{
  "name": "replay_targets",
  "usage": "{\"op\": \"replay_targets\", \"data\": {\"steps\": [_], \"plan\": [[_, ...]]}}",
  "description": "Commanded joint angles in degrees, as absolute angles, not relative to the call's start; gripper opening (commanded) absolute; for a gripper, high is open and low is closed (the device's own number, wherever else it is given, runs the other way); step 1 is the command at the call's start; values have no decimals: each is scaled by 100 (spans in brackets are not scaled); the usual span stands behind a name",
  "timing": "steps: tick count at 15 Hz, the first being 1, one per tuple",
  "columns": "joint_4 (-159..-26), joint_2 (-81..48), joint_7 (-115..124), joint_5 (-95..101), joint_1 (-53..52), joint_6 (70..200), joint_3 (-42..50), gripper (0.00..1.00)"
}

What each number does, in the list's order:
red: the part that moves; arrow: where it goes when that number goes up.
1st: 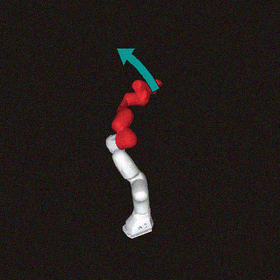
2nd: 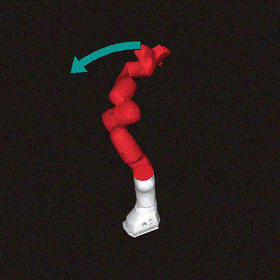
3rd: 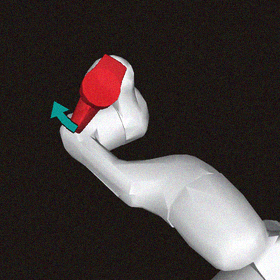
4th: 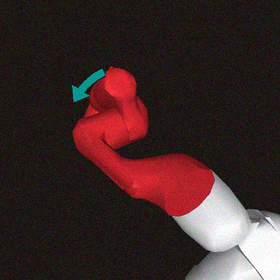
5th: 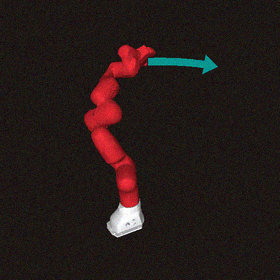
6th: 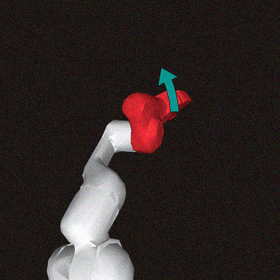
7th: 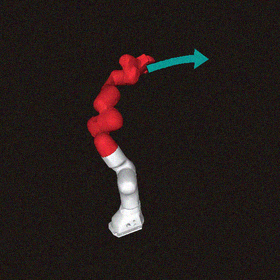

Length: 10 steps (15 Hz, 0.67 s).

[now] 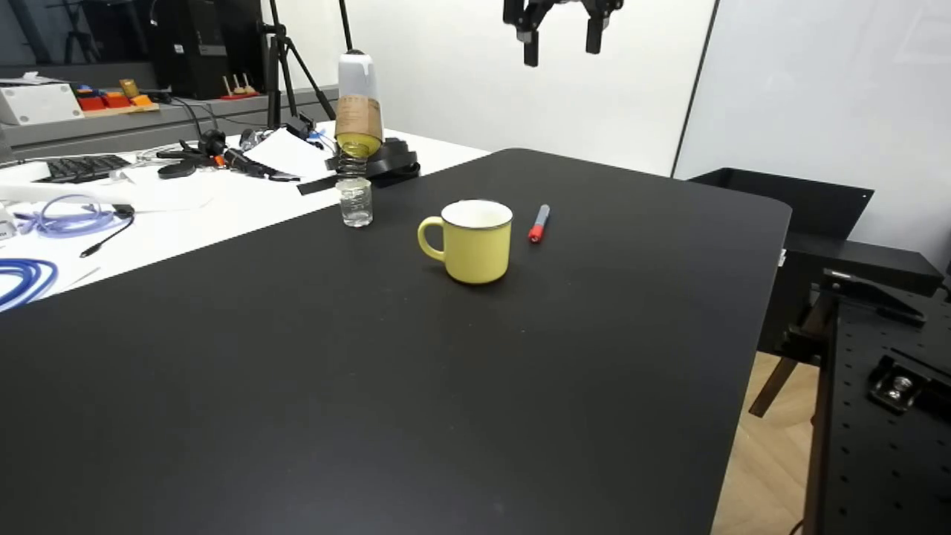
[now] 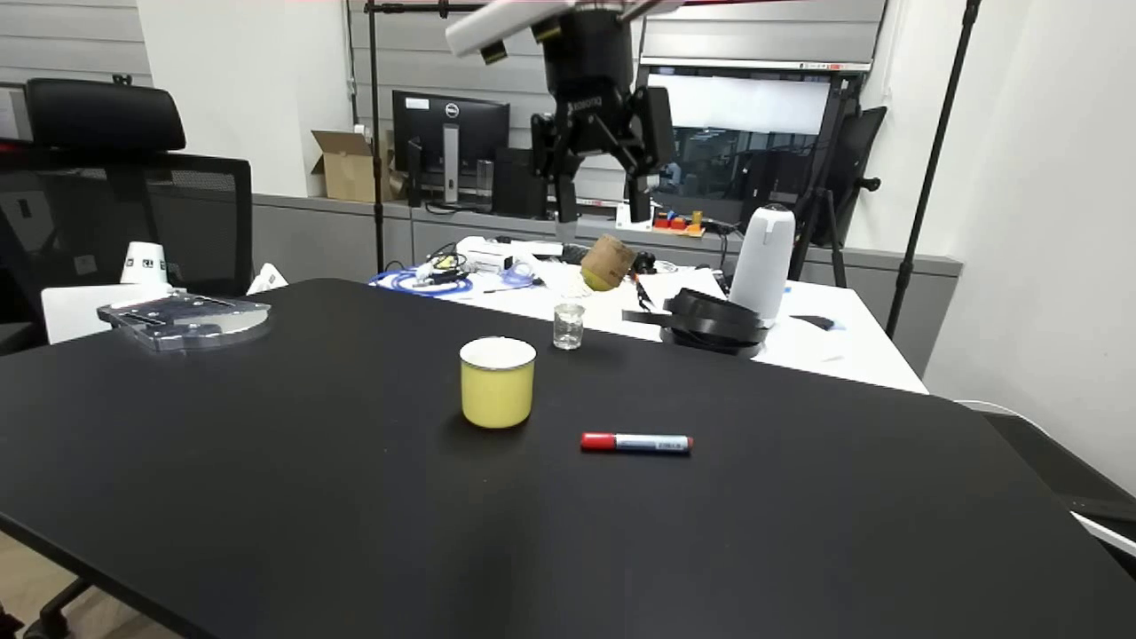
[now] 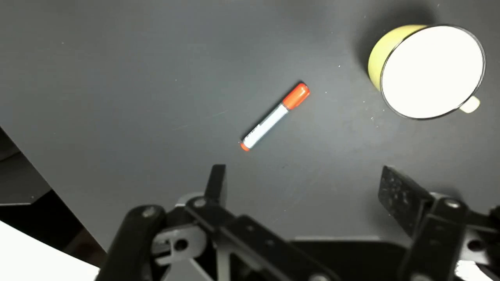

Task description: Put the marker in the mug

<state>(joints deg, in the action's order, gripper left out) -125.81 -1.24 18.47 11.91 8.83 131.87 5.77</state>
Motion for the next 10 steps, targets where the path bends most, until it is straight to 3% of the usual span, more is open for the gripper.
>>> {"op": "replay_targets", "data": {"steps": [1,10], "plan": [[-12163,-765,2615,781,831,13418,715,100],[-12183,-1059,2794,211,737,13595,825,100]]}}
